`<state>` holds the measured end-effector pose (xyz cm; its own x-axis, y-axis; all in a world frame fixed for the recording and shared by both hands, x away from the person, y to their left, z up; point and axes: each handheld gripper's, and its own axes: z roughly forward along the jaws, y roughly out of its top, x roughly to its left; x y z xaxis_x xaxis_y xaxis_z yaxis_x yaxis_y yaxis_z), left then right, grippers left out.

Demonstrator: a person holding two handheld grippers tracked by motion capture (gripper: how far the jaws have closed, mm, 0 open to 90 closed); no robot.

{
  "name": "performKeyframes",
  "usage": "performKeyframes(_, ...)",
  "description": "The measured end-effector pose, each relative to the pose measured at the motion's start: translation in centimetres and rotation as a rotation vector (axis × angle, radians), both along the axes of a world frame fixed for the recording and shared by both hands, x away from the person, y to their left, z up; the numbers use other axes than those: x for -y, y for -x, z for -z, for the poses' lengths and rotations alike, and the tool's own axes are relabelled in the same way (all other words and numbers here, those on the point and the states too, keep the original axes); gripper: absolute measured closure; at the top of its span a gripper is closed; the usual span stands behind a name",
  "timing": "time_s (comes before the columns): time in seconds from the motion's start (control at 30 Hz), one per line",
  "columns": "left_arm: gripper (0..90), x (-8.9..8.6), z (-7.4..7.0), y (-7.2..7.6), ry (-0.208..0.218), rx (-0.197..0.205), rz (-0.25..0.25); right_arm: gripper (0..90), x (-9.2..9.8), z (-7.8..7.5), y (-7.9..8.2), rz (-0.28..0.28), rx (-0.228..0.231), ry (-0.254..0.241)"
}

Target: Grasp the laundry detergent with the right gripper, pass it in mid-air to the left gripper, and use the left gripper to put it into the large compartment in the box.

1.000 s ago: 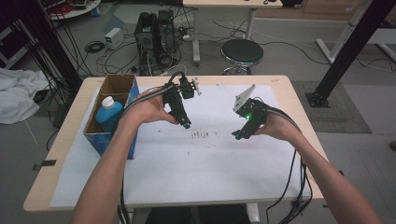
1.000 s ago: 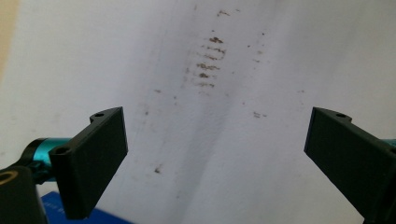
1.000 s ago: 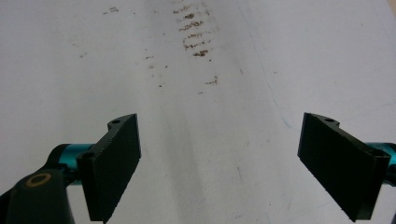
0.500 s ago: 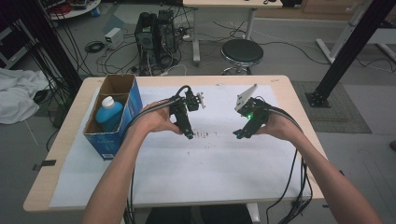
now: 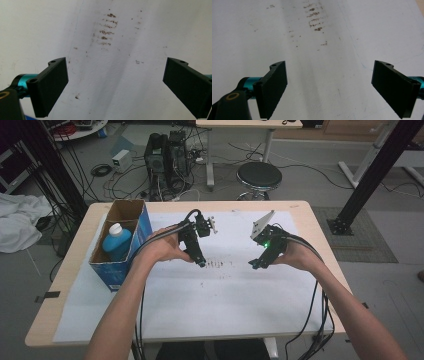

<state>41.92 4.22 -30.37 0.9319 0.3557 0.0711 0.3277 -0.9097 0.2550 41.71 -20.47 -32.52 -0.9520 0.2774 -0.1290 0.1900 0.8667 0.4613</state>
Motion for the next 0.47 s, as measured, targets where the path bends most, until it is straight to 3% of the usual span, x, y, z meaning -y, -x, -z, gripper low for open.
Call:
performKeyframes(0.13, 6.1, 0.18, 0.04, -0.05, -0.015, 0.007, 0.010, 12.4, 0.03, -0.05, 0.07, 0.013, -0.005, 0.001)
performKeyframes(0.47, 6.1, -0.02, 0.08, 0.07, 0.011, 0.027, -0.003, 12.5, -0.01, -0.18, 0.22, 0.013, 0.003, -0.005)
